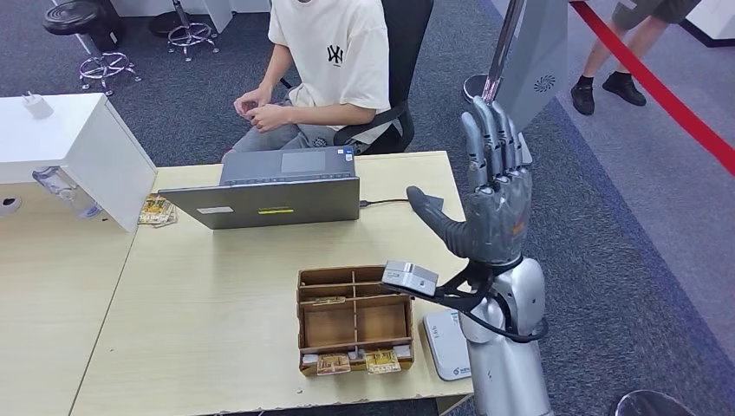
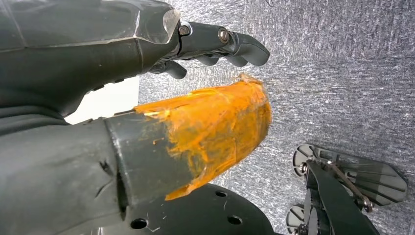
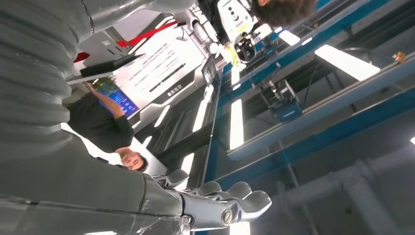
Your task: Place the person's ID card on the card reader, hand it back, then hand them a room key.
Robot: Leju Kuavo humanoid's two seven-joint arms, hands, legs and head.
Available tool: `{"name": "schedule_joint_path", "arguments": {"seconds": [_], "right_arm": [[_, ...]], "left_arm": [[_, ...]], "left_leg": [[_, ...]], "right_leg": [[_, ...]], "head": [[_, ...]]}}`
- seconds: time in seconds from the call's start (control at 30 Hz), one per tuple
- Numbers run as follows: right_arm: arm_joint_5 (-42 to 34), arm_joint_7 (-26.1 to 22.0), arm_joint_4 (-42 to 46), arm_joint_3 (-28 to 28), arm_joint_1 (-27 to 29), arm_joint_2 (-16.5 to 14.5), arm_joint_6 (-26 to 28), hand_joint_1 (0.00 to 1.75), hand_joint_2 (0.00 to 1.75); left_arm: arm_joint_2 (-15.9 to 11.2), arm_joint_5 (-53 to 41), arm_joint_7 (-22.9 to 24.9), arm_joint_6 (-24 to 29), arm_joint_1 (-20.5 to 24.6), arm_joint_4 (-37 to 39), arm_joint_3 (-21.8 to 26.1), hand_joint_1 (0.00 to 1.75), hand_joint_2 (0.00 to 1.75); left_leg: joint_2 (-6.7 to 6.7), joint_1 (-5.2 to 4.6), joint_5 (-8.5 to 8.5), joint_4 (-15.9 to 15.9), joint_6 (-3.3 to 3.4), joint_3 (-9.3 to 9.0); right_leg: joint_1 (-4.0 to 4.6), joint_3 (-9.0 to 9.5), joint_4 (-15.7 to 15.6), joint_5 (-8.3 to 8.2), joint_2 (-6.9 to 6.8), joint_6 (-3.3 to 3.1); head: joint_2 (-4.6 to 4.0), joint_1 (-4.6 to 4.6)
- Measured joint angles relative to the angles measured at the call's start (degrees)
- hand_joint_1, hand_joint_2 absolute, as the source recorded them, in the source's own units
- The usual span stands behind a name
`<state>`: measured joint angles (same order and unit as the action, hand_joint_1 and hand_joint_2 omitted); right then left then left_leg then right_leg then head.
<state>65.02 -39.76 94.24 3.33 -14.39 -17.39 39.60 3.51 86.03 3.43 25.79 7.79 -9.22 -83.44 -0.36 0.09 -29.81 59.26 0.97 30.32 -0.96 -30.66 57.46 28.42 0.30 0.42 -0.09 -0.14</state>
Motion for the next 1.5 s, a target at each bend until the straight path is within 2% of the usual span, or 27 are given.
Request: {"name": "schedule_joint_path", "arguments": {"seconds": [0.07,0.1,0.13,0.2,0.23,0.27,0.33,0.47,0.73,0.8,0.83,0.93,0.97,1.07,1.1,1.17,1.27,1.5], "right_arm": [[-0.8,0.0,1.8,0.3,1.5,0.3,0.0,0.03,1.75],[-1.3,0.0,2.5,0.5,2.4,0.5,0.0,0.20,1.75],[-1.8,0.0,3.2,0.8,3.3,0.6,0.0,0.47,1.75],[-2.3,0.2,4.1,1.6,5.0,0.9,0.0,1.16,1.75],[-2.3,0.5,4.3,2.1,5.7,1.0,0.0,1.43,1.75],[-2.4,0.8,4.5,2.7,6.4,1.2,0.0,1.60,1.75],[-3.2,0.9,4.8,3.9,8.0,1.5,0.0,1.75,1.75],[-4.1,0.3,5.4,6.2,11.9,1.9,0.0,1.75,1.75],[-5.9,0.0,2.2,8.8,15.6,2.4,0.0,1.72,1.75],[-6.4,0.0,0.2,9.4,16.4,2.5,0.0,1.57,1.75],[-6.7,0.0,-0.7,9.7,16.7,2.6,0.0,1.44,1.75],[-6.7,0.0,-3.2,10.5,17.2,2.7,0.0,0.82,1.75],[-6.4,0.0,-4.0,10.7,17.3,2.8,0.0,0.75,1.75],[-4.8,0.0,-6.2,11.1,17.5,2.8,0.0,0.92,1.75],[-4.4,0.0,-6.9,11.2,17.5,2.8,0.0,0.85,1.75],[-3.8,0.0,-8.0,11.2,17.5,2.8,0.0,0.83,1.75],[-3.2,0.0,-9.3,11.3,17.5,2.9,0.0,0.96,1.75],[-1.5,0.0,-11.4,11.2,17.5,3.0,0.0,0.83,1.75]], "left_arm": [[0.0,0.0,-0.1,0.0,0.0,0.0,0.0,0.00,0.00],[0.0,0.0,-0.2,0.0,0.0,0.0,0.0,0.00,0.00],[0.0,0.0,-0.2,0.0,0.0,0.0,0.0,0.00,0.00],[0.0,0.0,-0.3,0.0,0.0,0.0,0.0,0.00,0.00],[0.0,0.0,-0.4,0.0,0.0,0.0,0.0,0.00,0.00],[0.0,0.0,-0.4,0.0,0.0,0.0,0.0,0.00,0.00],[0.0,0.0,-0.7,-0.1,0.0,0.0,0.1,0.00,0.00],[-0.2,-0.2,-1.2,0.1,-0.3,0.0,0.9,0.00,0.00],[0.0,0.0,-1.6,0.1,-0.3,0.0,1.5,0.00,0.00],[0.0,0.0,-1.6,0.1,-0.3,0.0,1.7,0.00,0.00],[0.0,0.0,-1.6,0.1,-0.3,0.0,1.9,0.00,0.00],[0.0,0.0,-1.5,0.1,-0.3,0.0,2.1,0.00,0.00],[0.0,0.0,-1.4,0.1,-0.3,0.0,2.1,0.00,0.00],[0.0,0.0,-1.3,0.1,-0.3,0.0,2.1,0.00,0.00],[0.0,0.0,-1.2,0.1,-0.3,0.0,2.1,0.00,0.00],[0.0,0.0,-1.2,0.1,-0.3,0.0,2.2,0.00,0.00],[0.0,0.0,-1.2,0.1,-0.3,0.0,2.2,0.00,0.00],[0.0,0.0,-1.1,0.1,-0.3,0.0,2.2,0.00,0.00]], "left_leg": [[0.01,0.00,0.00,0.0,0.00,0.00],[0.01,0.00,0.00,0.0,0.00,0.00],[0.00,0.00,0.00,0.0,0.00,0.00],[0.00,0.00,0.00,0.0,0.00,0.01],[0.01,0.00,0.00,0.0,0.00,0.00],[0.01,0.00,0.00,0.0,0.00,0.00],[-0.01,0.00,0.00,0.0,0.00,0.00],[0.02,0.01,0.00,0.0,-0.01,0.06],[0.06,0.01,0.00,0.0,-0.01,0.08],[0.05,0.01,0.00,0.0,-0.01,0.08],[0.05,0.01,0.00,0.0,-0.01,0.08],[0.05,0.01,0.00,0.0,-0.01,0.08],[0.05,0.01,0.00,0.0,-0.01,0.08],[0.05,0.01,0.00,0.0,-0.01,0.08],[0.05,0.01,0.00,0.0,-0.01,0.08],[0.05,0.01,0.00,0.0,-0.01,0.08],[0.05,0.01,0.00,0.0,0.00,0.08],[0.05,0.01,0.00,0.0,-0.01,0.08]], "right_leg": [[0.00,0.00,0.0,0.00,0.01,0.00],[0.00,0.00,0.0,0.00,0.00,0.00],[0.01,0.00,0.0,0.00,0.00,0.00],[0.01,0.00,0.0,0.00,0.00,0.00],[0.01,-0.01,0.0,0.00,0.00,0.00],[0.01,-0.01,0.0,0.00,0.01,0.00],[0.02,-0.01,0.0,0.00,-0.02,0.00],[0.02,-0.07,0.0,0.00,0.01,-0.01],[0.01,-0.08,0.0,0.00,0.03,0.00],[0.01,-0.08,0.0,0.00,0.03,0.00],[0.01,-0.08,0.0,0.00,0.03,0.00],[0.02,-0.08,0.0,0.00,0.03,0.00],[0.02,-0.08,0.0,0.00,0.03,0.00],[0.02,-0.08,0.0,0.00,0.03,0.00],[0.02,-0.08,0.0,0.00,0.03,0.00],[0.02,-0.08,0.0,0.00,0.03,0.00],[0.02,-0.08,0.0,0.00,0.03,0.00],[0.01,-0.08,0.0,0.00,0.03,0.00]], "head": [[0.00,0.00],[0.00,0.01],[0.00,0.01],[0.00,0.01],[0.00,0.01],[0.00,0.00],[0.00,0.01],[0.00,0.00],[0.00,0.00],[0.00,0.00],[0.00,-0.01],[0.00,-0.01],[0.00,0.00],[0.00,0.00],[0.00,0.00],[0.00,0.01],[0.00,0.01],[0.00,0.00]]}}
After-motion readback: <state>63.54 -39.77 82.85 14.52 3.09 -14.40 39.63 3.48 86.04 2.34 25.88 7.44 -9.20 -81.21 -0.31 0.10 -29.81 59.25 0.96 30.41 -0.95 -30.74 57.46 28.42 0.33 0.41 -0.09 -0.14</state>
